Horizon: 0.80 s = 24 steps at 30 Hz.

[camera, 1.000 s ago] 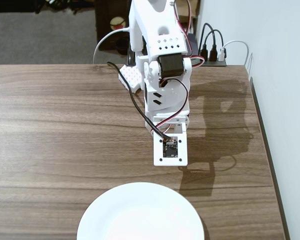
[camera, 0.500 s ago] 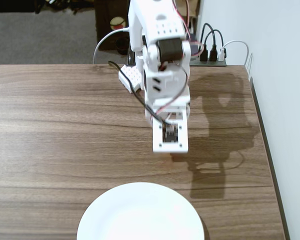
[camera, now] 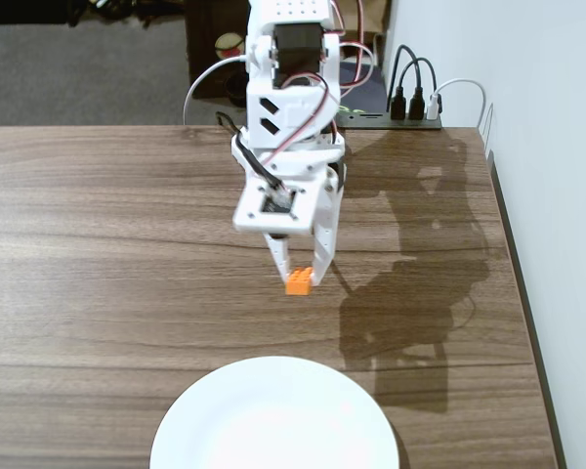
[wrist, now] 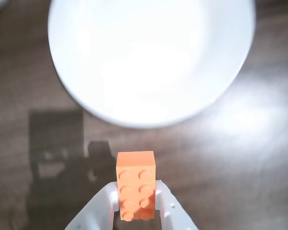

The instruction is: Grasp a lego block and put it on the plate.

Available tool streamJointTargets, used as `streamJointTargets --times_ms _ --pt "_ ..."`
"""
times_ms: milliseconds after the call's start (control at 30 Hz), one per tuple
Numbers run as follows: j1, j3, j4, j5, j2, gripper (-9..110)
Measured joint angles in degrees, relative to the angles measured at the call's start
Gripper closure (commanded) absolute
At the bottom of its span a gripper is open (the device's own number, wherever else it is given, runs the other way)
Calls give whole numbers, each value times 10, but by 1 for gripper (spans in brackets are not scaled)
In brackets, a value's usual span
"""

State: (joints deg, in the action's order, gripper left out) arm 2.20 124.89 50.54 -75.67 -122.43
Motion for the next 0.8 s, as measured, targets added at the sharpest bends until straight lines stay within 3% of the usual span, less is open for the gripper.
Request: streamJointTargets --times_ms 333,800 --pt "-26 -125 -71 33 138 96" --pt "-33 -351 -5 105 413 96"
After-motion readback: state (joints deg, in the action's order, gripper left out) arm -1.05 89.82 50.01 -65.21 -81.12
